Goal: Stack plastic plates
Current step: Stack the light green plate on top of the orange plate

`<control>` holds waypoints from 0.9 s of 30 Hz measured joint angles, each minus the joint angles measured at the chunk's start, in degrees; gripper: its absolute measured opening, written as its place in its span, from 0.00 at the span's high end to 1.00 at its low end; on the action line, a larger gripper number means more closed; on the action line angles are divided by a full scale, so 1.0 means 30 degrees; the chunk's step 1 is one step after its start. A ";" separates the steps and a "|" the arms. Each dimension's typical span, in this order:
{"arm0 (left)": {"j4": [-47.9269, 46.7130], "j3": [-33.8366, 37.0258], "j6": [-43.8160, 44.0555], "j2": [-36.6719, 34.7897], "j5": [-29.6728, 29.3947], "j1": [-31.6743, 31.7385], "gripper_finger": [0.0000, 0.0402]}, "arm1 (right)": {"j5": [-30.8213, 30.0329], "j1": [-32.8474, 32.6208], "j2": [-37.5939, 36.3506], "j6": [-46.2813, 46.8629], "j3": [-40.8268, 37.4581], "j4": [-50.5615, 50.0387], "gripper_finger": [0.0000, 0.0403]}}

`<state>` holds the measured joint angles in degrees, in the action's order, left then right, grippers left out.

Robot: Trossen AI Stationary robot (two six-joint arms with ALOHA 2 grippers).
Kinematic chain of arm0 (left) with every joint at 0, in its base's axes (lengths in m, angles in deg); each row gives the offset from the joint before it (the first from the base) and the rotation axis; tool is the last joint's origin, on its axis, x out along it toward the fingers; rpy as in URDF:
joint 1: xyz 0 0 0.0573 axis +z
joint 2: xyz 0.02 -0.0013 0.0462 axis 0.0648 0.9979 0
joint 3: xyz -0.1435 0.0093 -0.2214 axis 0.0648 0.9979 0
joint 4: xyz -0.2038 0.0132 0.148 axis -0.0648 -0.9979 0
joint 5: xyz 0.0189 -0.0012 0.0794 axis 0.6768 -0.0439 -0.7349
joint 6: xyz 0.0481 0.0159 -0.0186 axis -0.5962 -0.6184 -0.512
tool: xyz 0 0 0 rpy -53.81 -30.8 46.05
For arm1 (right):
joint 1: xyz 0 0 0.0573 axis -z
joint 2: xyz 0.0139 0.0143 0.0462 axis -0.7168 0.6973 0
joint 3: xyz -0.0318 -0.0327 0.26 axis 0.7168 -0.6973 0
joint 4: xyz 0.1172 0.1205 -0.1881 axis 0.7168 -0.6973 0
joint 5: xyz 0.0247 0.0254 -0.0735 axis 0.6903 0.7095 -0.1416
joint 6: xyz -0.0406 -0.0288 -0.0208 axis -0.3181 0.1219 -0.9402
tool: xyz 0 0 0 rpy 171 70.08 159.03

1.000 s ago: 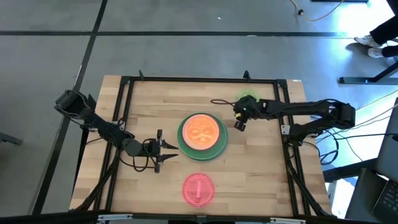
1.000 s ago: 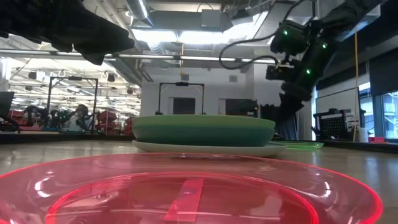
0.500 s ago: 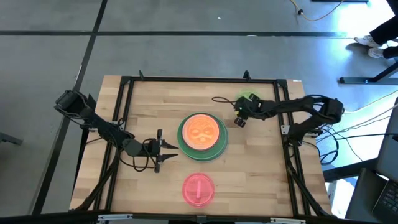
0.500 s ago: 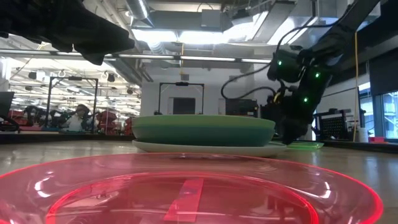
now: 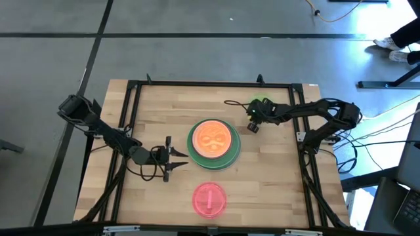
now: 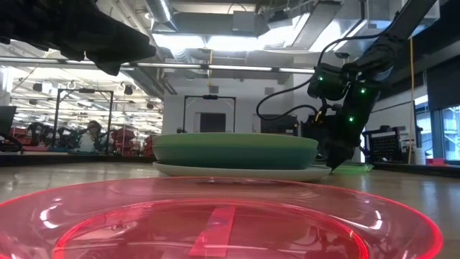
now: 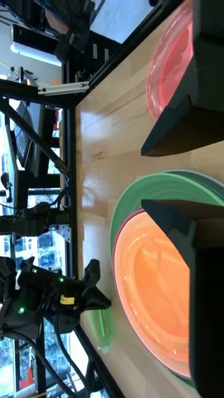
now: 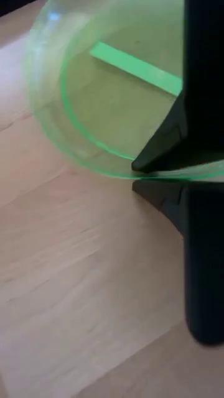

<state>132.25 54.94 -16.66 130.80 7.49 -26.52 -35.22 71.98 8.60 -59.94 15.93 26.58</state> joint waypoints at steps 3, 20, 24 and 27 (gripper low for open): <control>0.0000 0.0000 0.0008 0.0000 0.0007 -0.0004 0.71 | -0.0003 0.0007 0.0007 -0.0086 0.0000 0.0022 0.99; -0.0007 0.0000 0.0016 0.0000 0.0058 0.0333 0.71 | -0.0624 -0.1549 -0.2838 -0.1009 -0.0095 -0.0654 0.99; -0.0007 0.0000 0.0025 0.0000 0.0056 0.0401 0.71 | -0.0560 -0.2302 -0.4120 -0.1009 -0.0087 -0.0493 1.00; -0.0007 0.0000 0.0025 0.0000 0.0056 0.0401 0.71 | -0.0509 -0.2895 -0.4984 -0.1009 -0.0084 -0.0438 1.00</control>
<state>132.23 54.94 -16.58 130.80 7.65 -25.32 -36.75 63.30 -6.35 -62.97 15.68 25.27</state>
